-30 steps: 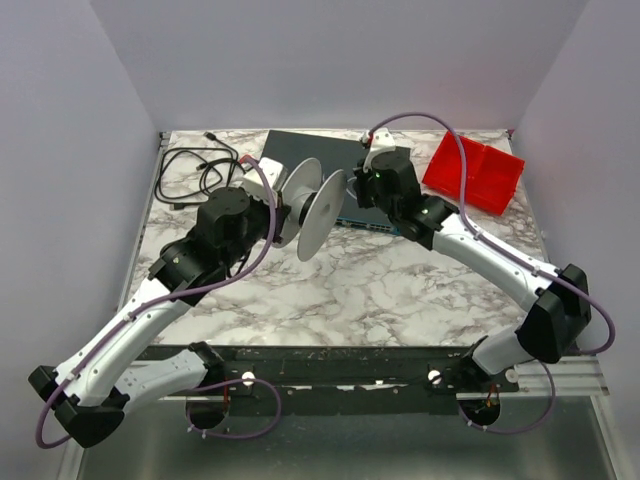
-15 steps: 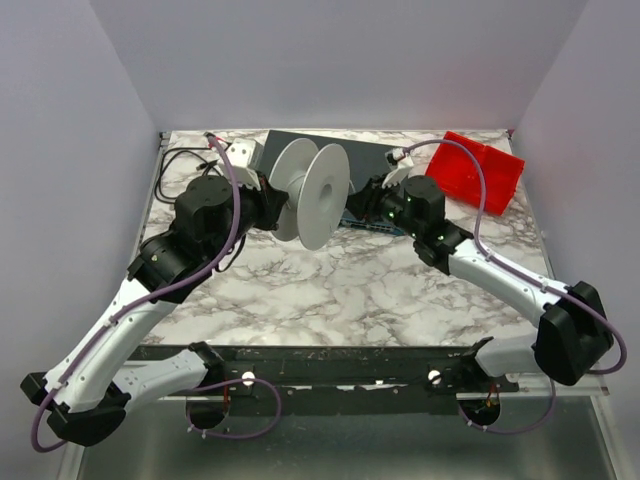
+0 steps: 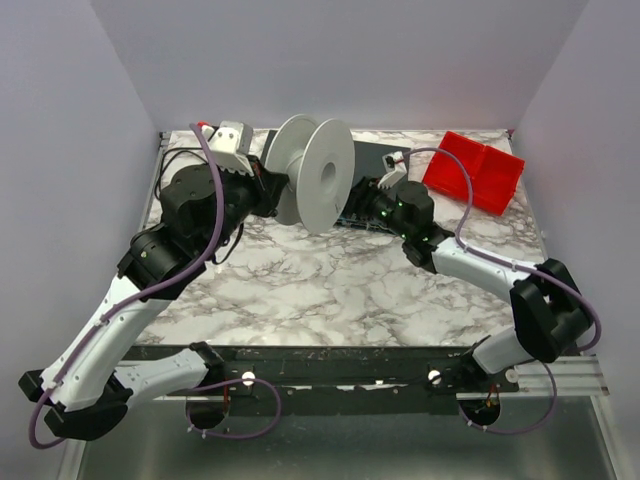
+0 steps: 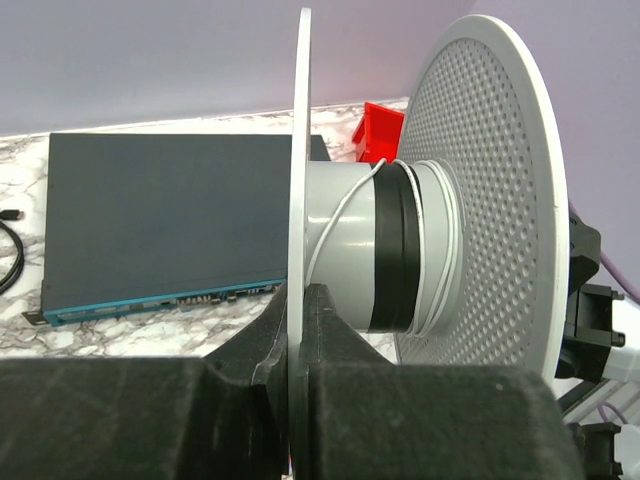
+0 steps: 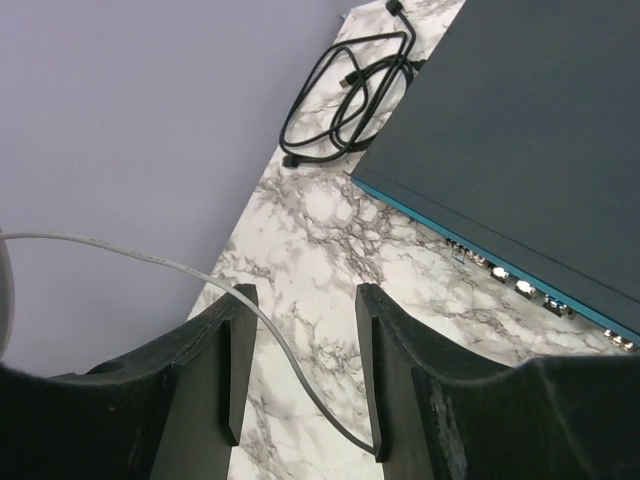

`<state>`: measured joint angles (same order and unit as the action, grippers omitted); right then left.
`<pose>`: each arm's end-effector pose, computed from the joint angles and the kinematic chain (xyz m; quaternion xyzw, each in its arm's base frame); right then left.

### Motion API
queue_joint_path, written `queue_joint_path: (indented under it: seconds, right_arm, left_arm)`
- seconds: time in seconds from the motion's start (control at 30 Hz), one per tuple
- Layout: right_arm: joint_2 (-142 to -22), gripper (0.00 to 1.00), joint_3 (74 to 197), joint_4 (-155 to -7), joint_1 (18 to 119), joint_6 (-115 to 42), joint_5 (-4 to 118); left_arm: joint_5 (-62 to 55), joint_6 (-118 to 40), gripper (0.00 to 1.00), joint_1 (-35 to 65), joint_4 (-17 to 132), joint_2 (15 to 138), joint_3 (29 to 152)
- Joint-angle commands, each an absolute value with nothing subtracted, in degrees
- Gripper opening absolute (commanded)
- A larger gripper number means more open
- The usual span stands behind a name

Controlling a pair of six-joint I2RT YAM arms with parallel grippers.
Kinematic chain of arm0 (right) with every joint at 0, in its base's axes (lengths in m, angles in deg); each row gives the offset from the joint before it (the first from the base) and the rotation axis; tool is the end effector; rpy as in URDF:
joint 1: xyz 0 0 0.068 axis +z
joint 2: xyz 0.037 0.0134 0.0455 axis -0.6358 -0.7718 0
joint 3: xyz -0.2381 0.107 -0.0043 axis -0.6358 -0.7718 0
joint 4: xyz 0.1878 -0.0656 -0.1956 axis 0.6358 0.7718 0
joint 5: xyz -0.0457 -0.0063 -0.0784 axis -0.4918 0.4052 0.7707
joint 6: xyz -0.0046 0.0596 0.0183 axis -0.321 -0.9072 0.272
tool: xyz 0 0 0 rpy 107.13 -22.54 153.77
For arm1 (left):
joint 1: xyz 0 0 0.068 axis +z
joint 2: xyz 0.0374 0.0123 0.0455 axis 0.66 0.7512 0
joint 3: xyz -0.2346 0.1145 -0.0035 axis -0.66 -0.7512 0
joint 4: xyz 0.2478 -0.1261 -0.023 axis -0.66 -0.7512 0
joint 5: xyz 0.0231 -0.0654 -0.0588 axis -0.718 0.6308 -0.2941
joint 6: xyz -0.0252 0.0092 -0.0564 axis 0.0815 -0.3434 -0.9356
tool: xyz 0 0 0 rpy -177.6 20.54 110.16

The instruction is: Wrap the cables

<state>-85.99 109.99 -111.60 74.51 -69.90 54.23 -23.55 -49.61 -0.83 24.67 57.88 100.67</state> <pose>0.2969 0.2187 0.2515 -0.0290 0.7351 0.4645 0.4929 0.1671 -0.1380 0.4797 0.0580 0.7369 -0.2932 0.6064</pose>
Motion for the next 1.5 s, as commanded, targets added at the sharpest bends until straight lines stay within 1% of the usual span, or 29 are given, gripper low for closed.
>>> queue_joint_path:
  seconds: [0.0, 0.2, 0.37, 0.97, 1.27, 1.47]
  right_arm:
    - [-87.5, 0.51, 109.7, -116.9, 74.3, -73.3, 51.9]
    - [-86.0, 0.55, 105.7, -117.8, 74.5, -73.1, 50.5]
    - [-83.9, 0.55, 103.4, -116.3, 74.4, -71.8, 51.4]
    - [-80.5, 0.55, 101.1, -112.3, 74.5, -69.2, 53.9]
    - [-77.9, 0.55, 100.0, -113.0, 75.4, -68.9, 56.6]
    - [-77.5, 0.55, 99.9, -114.2, 77.2, -67.8, 58.6]
  left_arm:
    - [-28.1, -50.8, 0.00, -1.3, 28.9, 58.0, 104.0]
    - [-31.0, -50.0, 0.00, -1.3, 28.0, 59.0, 106.0]
    - [-28.4, -48.8, 0.00, -1.6, 28.5, 59.4, 106.4]
    - [-29.3, -48.5, 0.00, -2.5, 28.3, 60.2, 107.1]
    - [-31.1, -51.2, 0.00, -2.8, 27.6, 60.6, 108.1]
    - [-33.4, -54.9, 0.00, -4.8, 25.6, 62.0, 110.3]
